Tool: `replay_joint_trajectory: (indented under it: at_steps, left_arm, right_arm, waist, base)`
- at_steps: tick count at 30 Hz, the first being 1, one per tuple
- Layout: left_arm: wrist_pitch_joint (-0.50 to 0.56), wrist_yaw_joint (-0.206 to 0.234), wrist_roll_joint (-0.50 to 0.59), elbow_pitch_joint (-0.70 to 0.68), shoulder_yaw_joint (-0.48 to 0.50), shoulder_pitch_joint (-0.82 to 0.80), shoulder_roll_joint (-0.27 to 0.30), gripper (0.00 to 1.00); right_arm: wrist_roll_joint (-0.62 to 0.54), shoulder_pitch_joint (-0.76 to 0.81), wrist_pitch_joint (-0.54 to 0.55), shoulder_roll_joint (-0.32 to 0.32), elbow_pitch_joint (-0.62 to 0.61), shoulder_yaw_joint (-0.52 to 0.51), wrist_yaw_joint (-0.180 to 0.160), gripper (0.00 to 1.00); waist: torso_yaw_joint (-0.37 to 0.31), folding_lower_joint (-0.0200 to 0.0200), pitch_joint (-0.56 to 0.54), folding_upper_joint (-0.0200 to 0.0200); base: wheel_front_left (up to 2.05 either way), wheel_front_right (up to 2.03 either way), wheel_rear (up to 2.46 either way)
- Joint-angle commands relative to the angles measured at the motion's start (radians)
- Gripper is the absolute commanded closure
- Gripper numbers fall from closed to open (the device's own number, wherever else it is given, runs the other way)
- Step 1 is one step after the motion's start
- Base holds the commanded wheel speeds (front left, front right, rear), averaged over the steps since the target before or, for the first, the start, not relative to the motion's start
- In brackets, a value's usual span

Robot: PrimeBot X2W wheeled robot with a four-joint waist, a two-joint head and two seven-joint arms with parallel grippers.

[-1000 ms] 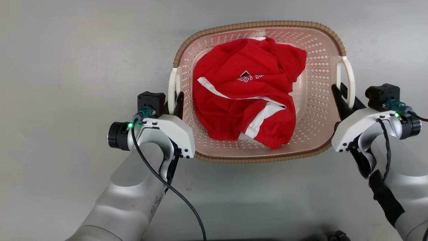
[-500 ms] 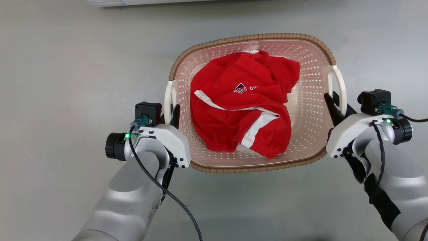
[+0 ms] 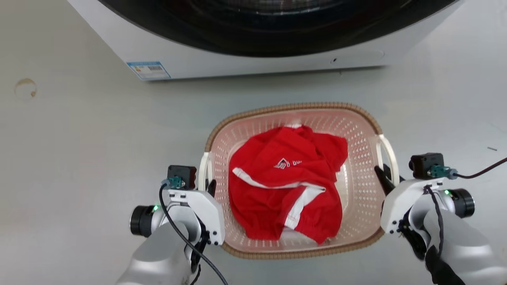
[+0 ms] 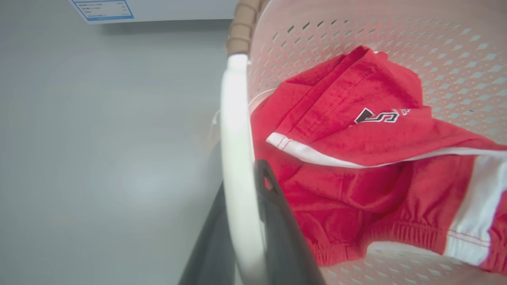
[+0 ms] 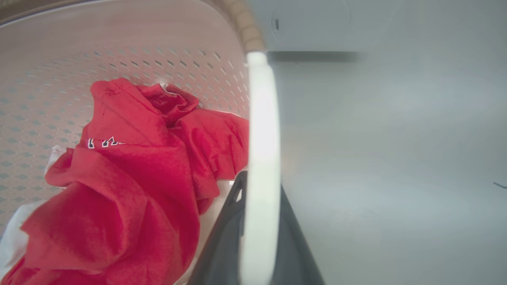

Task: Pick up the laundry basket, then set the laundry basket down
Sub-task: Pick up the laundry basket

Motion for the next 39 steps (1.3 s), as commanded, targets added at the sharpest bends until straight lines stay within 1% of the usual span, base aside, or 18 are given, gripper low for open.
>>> replay_joint_trajectory:
  at_steps: [1, 6, 11, 17, 29, 39]
  left_arm:
    - [0.02, -0.012, -0.007, 0.018, 0.004, 0.047, 0.052, 1.0]
    - [0.072, -0.034, -0.021, 0.034, -0.031, 0.112, 0.052, 1.0]
    - [0.154, -0.057, -0.052, 0.045, -0.051, 0.178, 0.052, 1.0]
    - [0.211, -0.071, -0.076, 0.05, -0.07, 0.229, 0.052, 1.0]
    - [0.258, -0.077, -0.123, 0.036, -0.088, 0.261, 0.052, 1.0]
    - [0.308, -0.077, -0.14, 0.042, -0.112, 0.267, 0.052, 1.0]
  right_arm:
    - [0.023, 0.042, 0.015, -0.045, 0.015, 0.025, -0.004, 1.0]
    - [0.086, 0.094, 0.093, -0.045, 0.009, 0.101, -0.004, 1.0]
    - [0.144, 0.145, 0.155, -0.045, 0.007, 0.161, -0.004, 1.0]
    - [0.193, 0.186, 0.209, -0.045, 0.019, 0.214, -0.004, 1.0]
    - [0.253, 0.181, 0.257, -0.045, 0.014, 0.29, -0.004, 1.0]
    - [0.297, 0.178, 0.282, -0.045, 0.009, 0.335, -0.004, 1.0]
  waist:
    - [-0.001, 0.0, -0.113, 0.0]
    - [-0.014, 0.0, -0.254, 0.0]
    - [-0.024, 0.0, -0.395, 0.0]
    - [-0.032, 0.0, -0.524, 0.0]
    - [-0.037, 0.0, -0.631, 0.0]
    - [-0.042, 0.0, -0.663, 0.0]
  base:
    - [0.0, 0.0, 0.0]
    - [0.0, 0.0, 0.0]
    - [0.0, 0.0, 0.0]
    - [0.0, 0.0, 0.0]
    - [0.0, 0.0, 0.0]
    - [0.0, 0.0, 0.0]
